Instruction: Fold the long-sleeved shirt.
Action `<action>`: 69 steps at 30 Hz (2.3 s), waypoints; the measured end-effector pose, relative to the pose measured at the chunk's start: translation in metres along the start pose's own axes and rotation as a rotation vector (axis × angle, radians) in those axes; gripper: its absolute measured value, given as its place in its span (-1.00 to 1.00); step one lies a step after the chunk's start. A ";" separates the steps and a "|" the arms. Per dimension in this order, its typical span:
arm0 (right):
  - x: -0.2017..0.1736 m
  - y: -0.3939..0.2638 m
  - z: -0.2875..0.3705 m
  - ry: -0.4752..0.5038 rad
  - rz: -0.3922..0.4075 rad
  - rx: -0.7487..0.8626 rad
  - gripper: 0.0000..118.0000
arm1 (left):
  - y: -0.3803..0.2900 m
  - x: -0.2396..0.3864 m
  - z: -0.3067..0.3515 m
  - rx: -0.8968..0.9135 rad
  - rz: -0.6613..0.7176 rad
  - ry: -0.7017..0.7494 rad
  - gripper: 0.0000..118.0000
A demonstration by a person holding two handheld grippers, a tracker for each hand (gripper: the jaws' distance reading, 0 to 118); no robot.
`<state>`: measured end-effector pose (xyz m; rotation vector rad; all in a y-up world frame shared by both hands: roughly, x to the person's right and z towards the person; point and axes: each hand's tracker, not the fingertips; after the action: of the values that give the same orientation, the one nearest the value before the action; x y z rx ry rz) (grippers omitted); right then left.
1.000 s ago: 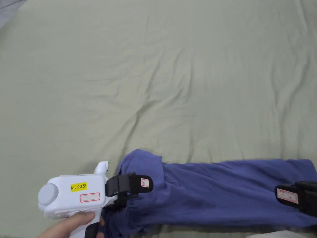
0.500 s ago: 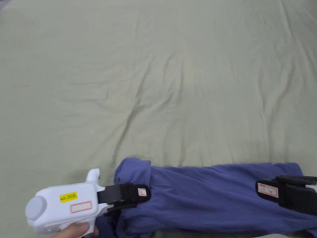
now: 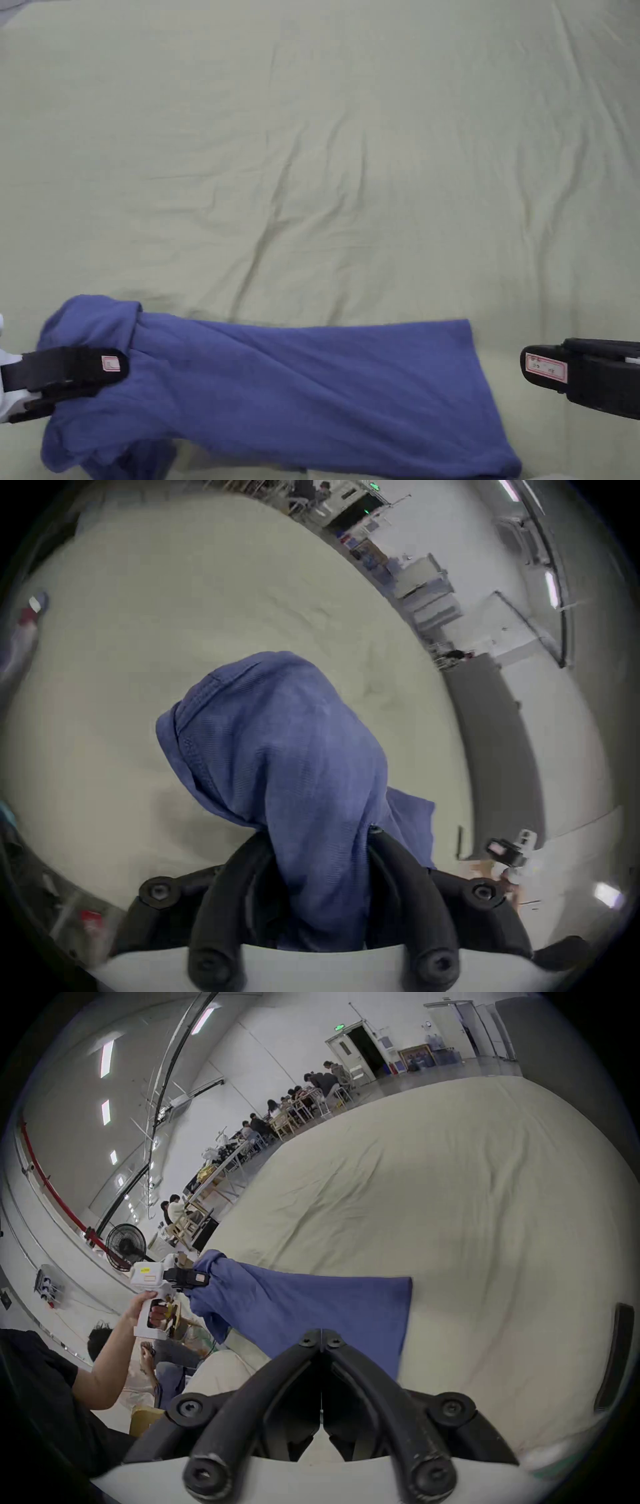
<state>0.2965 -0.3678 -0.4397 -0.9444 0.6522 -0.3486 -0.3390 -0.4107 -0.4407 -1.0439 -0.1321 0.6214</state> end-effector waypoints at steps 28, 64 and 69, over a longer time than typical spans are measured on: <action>0.023 -0.016 0.011 -0.211 -0.118 -0.068 -1.00 | -0.103 0.273 -0.149 -0.069 -0.340 -0.089 0.82; 0.035 -0.020 0.024 -0.234 -0.209 -0.003 -1.00 | -0.157 0.328 -0.205 -0.169 -0.586 -0.071 -1.00; 0.025 -0.010 0.017 -0.199 -0.197 0.024 -1.00 | -0.114 0.265 -0.120 -0.033 -0.482 -0.104 -1.00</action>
<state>0.3263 -0.3765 -0.4335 -1.0082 0.3728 -0.4298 -0.0271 -0.3997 -0.4559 -0.9654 -0.4711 0.2352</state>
